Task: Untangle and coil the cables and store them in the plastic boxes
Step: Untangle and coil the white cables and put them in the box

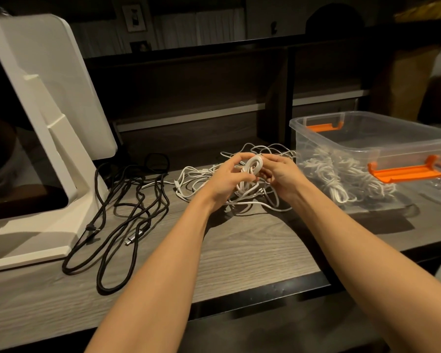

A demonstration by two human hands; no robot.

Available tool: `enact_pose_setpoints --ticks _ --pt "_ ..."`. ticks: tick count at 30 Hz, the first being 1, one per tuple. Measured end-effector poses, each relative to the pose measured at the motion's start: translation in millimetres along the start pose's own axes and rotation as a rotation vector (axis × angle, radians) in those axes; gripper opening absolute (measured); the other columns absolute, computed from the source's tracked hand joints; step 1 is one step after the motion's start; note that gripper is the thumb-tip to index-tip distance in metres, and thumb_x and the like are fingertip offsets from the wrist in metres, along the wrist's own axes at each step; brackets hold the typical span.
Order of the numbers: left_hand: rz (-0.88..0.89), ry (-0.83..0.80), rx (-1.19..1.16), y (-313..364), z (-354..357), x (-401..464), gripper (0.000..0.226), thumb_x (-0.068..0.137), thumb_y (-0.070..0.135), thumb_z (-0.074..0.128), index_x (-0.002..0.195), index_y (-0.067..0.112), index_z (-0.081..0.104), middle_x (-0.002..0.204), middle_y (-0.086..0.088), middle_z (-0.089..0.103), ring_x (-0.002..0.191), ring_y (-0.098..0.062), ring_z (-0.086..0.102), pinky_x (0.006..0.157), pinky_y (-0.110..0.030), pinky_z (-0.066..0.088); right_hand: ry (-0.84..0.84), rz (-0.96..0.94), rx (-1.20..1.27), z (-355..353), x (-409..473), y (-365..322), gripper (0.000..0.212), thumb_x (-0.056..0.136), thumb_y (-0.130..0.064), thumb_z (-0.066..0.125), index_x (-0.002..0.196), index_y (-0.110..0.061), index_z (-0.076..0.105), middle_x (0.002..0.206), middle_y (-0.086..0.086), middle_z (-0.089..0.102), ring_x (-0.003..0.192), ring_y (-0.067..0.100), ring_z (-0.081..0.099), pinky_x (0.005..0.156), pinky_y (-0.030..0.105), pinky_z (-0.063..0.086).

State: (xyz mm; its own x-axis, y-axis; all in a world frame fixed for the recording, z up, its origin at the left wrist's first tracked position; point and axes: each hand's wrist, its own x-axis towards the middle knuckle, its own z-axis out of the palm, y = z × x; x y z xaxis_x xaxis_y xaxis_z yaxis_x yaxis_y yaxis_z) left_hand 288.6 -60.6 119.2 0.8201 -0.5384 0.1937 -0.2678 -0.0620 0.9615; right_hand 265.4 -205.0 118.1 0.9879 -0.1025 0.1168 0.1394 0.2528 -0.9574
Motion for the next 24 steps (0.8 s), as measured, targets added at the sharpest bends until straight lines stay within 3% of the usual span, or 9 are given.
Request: enact_pose_setpoints --ticks 5,9,11,13,15,19,21,24 --pt "0.075 0.039 -0.002 -2.6 -3.3 -4.4 0.045 0.088 -0.001 0.064 0.127 0.022 0.060 0.116 -0.007 0.064 0.114 -0.022 0.059 0.093 -0.030 0.050 -0.004 -0.015 -0.047 -1.3 1.0 1.3 0.021 0.098 -0.018 0.051 0.104 -0.006 0.067 0.088 0.007 0.068 0.082 0.016 0.062 0.073 0.026 0.050" --pt "0.068 0.110 0.106 -3.5 -4.3 -5.8 0.061 0.085 0.005 0.071 0.137 0.024 0.047 0.118 -0.009 0.058 0.102 -0.013 0.062 0.075 -0.017 0.052 -0.037 0.010 -0.127 2.3 -3.2 -0.9 0.030 0.099 -0.030 0.047 0.103 -0.008 0.067 0.084 0.005 0.069 0.074 0.010 0.065 0.062 0.018 0.051" --pt "0.055 0.159 0.119 -4.5 -4.0 -5.8 0.062 0.081 0.007 0.075 0.132 0.020 0.042 0.115 -0.008 0.058 0.099 -0.016 0.064 0.071 -0.016 0.053 -0.039 -0.013 -0.220 4.4 -4.5 0.1 0.023 0.096 -0.031 0.053 0.101 -0.013 0.068 0.091 0.005 0.068 0.078 0.010 0.065 0.060 0.014 0.051" --pt "0.059 0.201 0.150 -5.9 -3.7 -5.3 0.054 0.080 0.009 0.077 0.123 0.016 0.045 0.109 -0.001 0.058 0.100 -0.015 0.063 0.076 -0.019 0.053 -0.027 -0.034 -0.247 4.8 -5.3 -1.0 0.016 0.094 -0.028 0.057 0.097 -0.016 0.067 0.090 0.003 0.068 0.081 0.010 0.064 0.061 0.014 0.051" --pt "0.083 0.252 0.208 -7.3 -4.3 -5.1 0.044 0.078 0.011 0.079 0.113 0.015 0.053 0.106 0.004 0.058 0.103 -0.011 0.059 0.083 -0.022 0.051 -0.027 -0.047 -0.233 4.4 -5.2 -2.8 0.018 0.095 -0.021 0.056 0.102 -0.009 0.067 0.087 0.003 0.066 0.080 0.011 0.062 0.064 0.015 0.052" --pt "0.074 0.367 0.245 -5.4 -6.8 -4.6 0.045 0.074 0.015 0.083 0.109 0.017 0.056 0.102 0.005 0.061 0.095 -0.008 0.061 0.076 -0.019 0.051 -0.002 -0.093 -0.287 6.4 -4.6 -7.4 0.023 0.095 -0.004 0.051 0.109 0.011 0.061 0.090 0.011 0.062 0.080 0.017 0.057 0.077 0.027 0.048" --pt "0.059 0.390 0.237 -2.7 -7.6 -6.2 0.040 0.075 0.015 0.083 0.105 0.017 0.058 0.098 0.001 0.066 0.087 -0.010 0.065 0.072 -0.020 0.054 0.050 -0.112 -0.340 8.2 -4.7 -12.4 0.021 0.092 0.002 0.050 0.106 0.009 0.064 0.100 0.014 0.062 0.086 0.020 0.056 0.080 0.030 0.046" --pt "0.053 0.316 0.133 8.5 -5.1 -10.7 0.033 0.079 0.010 0.078 0.107 0.011 0.061 0.097 -0.008 0.069 0.077 -0.012 0.069 0.065 -0.019 0.055 0.084 -0.151 -0.404 11.7 -6.7 -23.6 0.026 0.092 0.001 0.049 0.114 -0.002 0.063 0.094 0.008 0.063 0.086 0.017 0.056 0.079 0.027 0.047"
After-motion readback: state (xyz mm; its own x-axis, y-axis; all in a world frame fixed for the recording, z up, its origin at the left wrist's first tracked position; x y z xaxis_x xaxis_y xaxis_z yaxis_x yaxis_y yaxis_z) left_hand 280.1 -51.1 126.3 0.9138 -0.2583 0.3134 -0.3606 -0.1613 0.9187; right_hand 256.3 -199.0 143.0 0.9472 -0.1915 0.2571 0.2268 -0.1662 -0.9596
